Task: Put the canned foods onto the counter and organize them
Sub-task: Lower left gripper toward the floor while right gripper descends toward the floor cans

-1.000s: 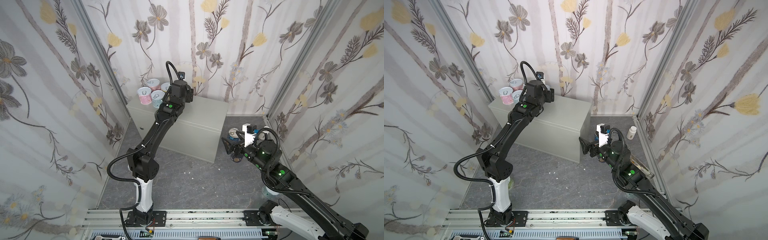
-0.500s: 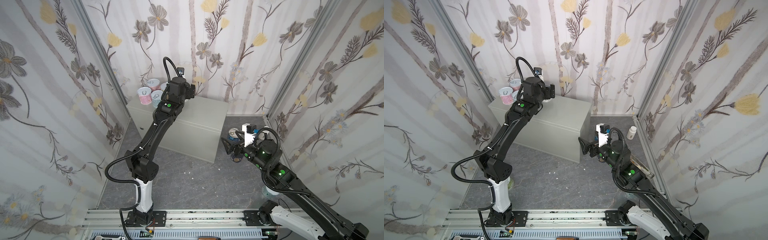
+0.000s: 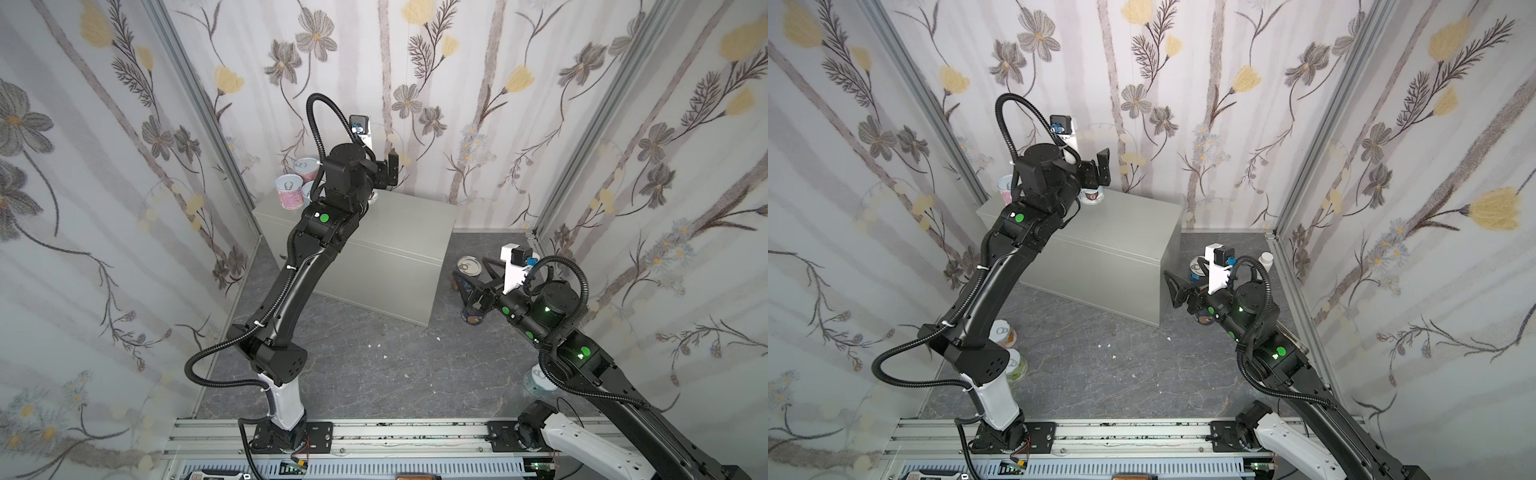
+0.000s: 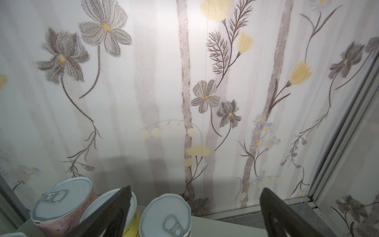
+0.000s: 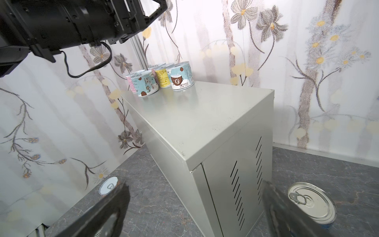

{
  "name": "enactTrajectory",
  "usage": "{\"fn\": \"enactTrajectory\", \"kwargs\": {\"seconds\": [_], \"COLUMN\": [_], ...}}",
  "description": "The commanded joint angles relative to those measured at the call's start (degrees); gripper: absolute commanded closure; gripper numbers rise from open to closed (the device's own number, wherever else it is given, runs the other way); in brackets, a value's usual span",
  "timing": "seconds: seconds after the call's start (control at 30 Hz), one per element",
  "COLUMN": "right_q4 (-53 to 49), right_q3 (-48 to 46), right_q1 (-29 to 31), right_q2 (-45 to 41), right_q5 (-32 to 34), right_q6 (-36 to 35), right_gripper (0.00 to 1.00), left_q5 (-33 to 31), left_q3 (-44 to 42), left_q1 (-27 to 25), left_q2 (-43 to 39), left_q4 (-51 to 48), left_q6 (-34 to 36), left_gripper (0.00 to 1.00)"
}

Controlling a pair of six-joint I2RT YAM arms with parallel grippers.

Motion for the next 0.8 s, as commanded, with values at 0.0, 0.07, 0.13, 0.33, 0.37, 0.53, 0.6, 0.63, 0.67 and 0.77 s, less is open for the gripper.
{"fn": "enactTrajectory", "kwargs": {"seconds": [0.0,0.07,0.13,0.33,0.37,0.53,0.6,0.63,0.67,0.77], "right_q4": [-3.55,-5.82,-8.19,-15.96,-16.69,-19.73,-20.81,-21.34,-21.82,-22.79], "right_q3": [0.89,1.14,1.35,0.09,-0.65,-3.35,-4.35,-4.96,-5.82,-8.41], "right_q1": [-0.02,0.0,-0.06,-0.13,-0.09,-0.3,-0.5,-0.67,-0.98,-2.22], "right_q2": [-1.32,-2.5,-3.46,-5.53,-5.84,-5.6,-5.39,-5.35,-5.37,-5.85], "right_q5": [2.24,3.31,4.64,13.52,14.8,17.68,19.14,19.94,20.66,21.89], "right_q6": [1.44,1.91,2.27,6.59,7.62,11.32,13.37,14.75,16.0,18.82], "right_gripper": [0.0,0.0,0.0,0.0,0.0,0.0,0.0,0.0,0.0,0.0], "left_q5": [-0.07,-0.05,-0.31,-0.69,-0.76,-0.47,-0.23,-0.12,0.03,0.43], "left_q3": [-3.54,-8.0,-13.74,-34.04,-37.8,-51.53,-55.75,-58.41,-60.39,-65.09], "left_q1": [-1.38,-2.72,-4.01,-5.34,-5.38,-5.45,-5.58,-5.52,-5.52,-5.66], "left_q2": [-4.13,-8.09,-12.39,-26.87,-29.31,-38.45,-40.77,-42.04,-43.03,-45.61], "left_q4": [1.29,1.28,1.31,1.82,2.12,2.76,2.76,2.76,2.77,2.72], "left_q6": [0.84,0.32,-0.49,-6.04,-6.91,-10.54,-11.76,-12.37,-12.83,-14.07], "left_gripper": [0.0,0.0,0.0,0.0,0.0,0.0,0.0,0.0,0.0,0.0]}}
